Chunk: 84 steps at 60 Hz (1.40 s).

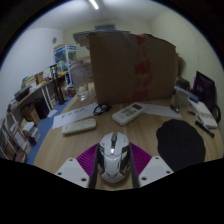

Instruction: Arrange mouse

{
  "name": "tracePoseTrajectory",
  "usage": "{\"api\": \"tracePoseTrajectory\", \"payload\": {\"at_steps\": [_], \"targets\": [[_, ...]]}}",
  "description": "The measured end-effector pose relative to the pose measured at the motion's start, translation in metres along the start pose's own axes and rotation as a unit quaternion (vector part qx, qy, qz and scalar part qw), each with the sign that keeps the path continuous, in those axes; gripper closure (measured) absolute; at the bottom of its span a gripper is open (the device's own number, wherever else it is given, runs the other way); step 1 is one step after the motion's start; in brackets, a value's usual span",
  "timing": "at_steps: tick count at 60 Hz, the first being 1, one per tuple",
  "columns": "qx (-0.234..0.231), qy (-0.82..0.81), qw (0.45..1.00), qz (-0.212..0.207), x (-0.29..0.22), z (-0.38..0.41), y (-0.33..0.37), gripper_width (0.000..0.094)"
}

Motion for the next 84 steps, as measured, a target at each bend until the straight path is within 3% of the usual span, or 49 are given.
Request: {"api": "tracePoseTrajectory", "payload": {"at_steps": [11, 19, 24, 31, 36, 44, 49, 63, 64, 65, 69, 70, 71, 75, 77, 84], "targets": [[-0.018, 0.018, 1.0, -0.019, -0.005, -0.001, 0.007, 0.0514], [-0.026, 0.0, 0.993, -0.112, -0.065, -0.033, 0.056, 0.0513], [-0.031, 0.005, 0.99, -0.135, -0.098, -0.066, 0.086, 0.0515], [0.012, -0.009, 0.988, -0.155, -0.119, -0.146, 0.1, 0.0515], [0.043, -0.01, 0.992, -0.117, -0.108, -0.195, 0.082, 0.0516], [0.028, -0.028, 0.999, -0.027, -0.053, -0.227, 0.031, 0.0512], [0.02, -0.017, 1.0, 0.004, -0.03, -0.231, 0.009, 0.0514], [0.012, -0.01, 1.0, 0.019, -0.015, -0.23, -0.006, 0.0494], [0.011, -0.007, 1.0, 0.02, -0.015, -0.23, -0.006, 0.0386], [0.011, -0.005, 1.0, 0.021, -0.015, -0.23, -0.006, 0.045], [0.006, -0.006, 1.0, 0.024, -0.017, -0.23, -0.007, 0.0358], [0.004, -0.005, 1.0, 0.026, -0.017, -0.229, -0.006, 0.0264], [0.002, -0.003, 1.0, 0.027, -0.017, -0.229, -0.006, 0.0267], [0.002, 0.003, 1.0, 0.025, -0.016, -0.231, -0.003, 0.0066], [0.006, 0.004, 1.0, 0.02, -0.015, -0.234, 0.002, 0.0103], [0.009, -0.004, 1.0, -0.013, -0.006, -0.242, 0.053, 0.0095]]}}
Point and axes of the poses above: the point between the fingertips, and its own axes, seen from behind it with the camera up: z to the left, x down, y backward, against the way the camera looks, the point moved 4 cm from there along y, backward, against the way the camera looks, and after that the axes turned 5 degrees about x, right-handed, at the moved point
